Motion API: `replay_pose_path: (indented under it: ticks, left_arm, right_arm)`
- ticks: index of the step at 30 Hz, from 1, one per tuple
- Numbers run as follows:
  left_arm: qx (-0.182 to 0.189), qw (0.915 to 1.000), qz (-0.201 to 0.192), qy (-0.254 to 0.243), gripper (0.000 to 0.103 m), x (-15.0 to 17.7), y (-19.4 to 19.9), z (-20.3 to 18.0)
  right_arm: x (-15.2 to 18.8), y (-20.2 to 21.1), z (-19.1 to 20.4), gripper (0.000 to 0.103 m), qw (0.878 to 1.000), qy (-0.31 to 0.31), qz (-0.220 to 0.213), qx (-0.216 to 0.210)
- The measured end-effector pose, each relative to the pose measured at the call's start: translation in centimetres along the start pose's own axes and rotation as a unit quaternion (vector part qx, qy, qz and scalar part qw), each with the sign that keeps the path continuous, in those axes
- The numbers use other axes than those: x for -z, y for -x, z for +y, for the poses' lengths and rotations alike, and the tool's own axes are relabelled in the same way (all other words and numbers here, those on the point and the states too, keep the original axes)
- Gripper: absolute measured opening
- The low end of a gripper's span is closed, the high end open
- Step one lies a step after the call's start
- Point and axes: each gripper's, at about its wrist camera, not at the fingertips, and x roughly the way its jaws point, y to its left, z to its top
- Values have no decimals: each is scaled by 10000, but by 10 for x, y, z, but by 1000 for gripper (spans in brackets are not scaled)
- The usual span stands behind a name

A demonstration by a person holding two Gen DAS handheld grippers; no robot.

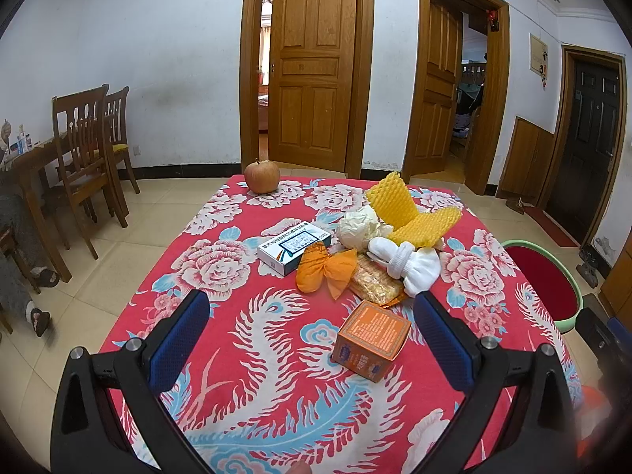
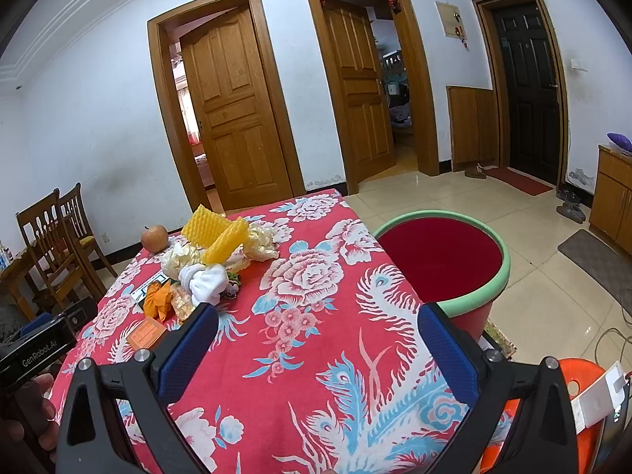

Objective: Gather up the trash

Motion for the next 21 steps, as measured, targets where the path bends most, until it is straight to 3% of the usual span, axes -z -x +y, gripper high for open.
replay_pose_path:
  ticks: [21]
  left_arm:
    - [64,9999,112,-26,102,5,-7,1]
  right_arm:
    - [0,-1,-3,103,10000,-9,11,-2]
